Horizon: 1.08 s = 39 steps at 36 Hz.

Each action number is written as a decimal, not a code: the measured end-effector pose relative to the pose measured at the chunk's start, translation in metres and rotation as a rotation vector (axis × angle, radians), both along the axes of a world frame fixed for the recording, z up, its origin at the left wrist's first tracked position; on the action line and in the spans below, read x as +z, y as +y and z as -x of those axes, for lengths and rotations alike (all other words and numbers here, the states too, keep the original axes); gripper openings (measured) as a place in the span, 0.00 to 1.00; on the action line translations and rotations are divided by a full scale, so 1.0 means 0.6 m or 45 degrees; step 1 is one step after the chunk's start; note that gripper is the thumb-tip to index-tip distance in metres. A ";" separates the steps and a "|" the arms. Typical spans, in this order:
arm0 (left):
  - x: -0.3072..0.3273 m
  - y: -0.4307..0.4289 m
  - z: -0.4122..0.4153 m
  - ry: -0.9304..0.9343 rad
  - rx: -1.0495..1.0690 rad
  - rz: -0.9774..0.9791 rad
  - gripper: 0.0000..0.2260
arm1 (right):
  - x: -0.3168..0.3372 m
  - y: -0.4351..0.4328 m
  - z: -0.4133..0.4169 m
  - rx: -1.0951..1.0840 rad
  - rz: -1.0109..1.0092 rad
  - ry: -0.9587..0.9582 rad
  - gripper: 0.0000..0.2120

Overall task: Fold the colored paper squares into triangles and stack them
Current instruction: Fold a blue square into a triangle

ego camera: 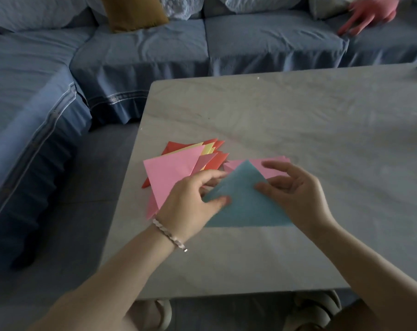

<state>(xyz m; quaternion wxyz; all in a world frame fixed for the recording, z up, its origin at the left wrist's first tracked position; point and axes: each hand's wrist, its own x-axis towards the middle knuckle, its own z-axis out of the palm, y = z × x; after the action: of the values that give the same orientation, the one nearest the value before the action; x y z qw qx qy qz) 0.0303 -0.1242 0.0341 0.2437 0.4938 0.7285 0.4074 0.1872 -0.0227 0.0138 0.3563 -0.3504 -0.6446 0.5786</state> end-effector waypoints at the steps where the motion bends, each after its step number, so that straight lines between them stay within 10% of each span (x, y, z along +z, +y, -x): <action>1: 0.002 0.001 -0.004 0.091 0.021 -0.052 0.16 | 0.003 -0.002 0.000 -0.004 -0.004 0.011 0.16; 39: 0.002 0.003 -0.025 -0.093 0.186 -0.112 0.12 | 0.013 -0.006 -0.010 0.004 0.005 -0.124 0.11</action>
<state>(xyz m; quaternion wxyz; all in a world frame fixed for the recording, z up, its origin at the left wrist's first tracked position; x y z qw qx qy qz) 0.0455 -0.1224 0.0355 0.2177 0.4344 0.7346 0.4736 0.1932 -0.0262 0.0219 0.3229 -0.3777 -0.6606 0.5627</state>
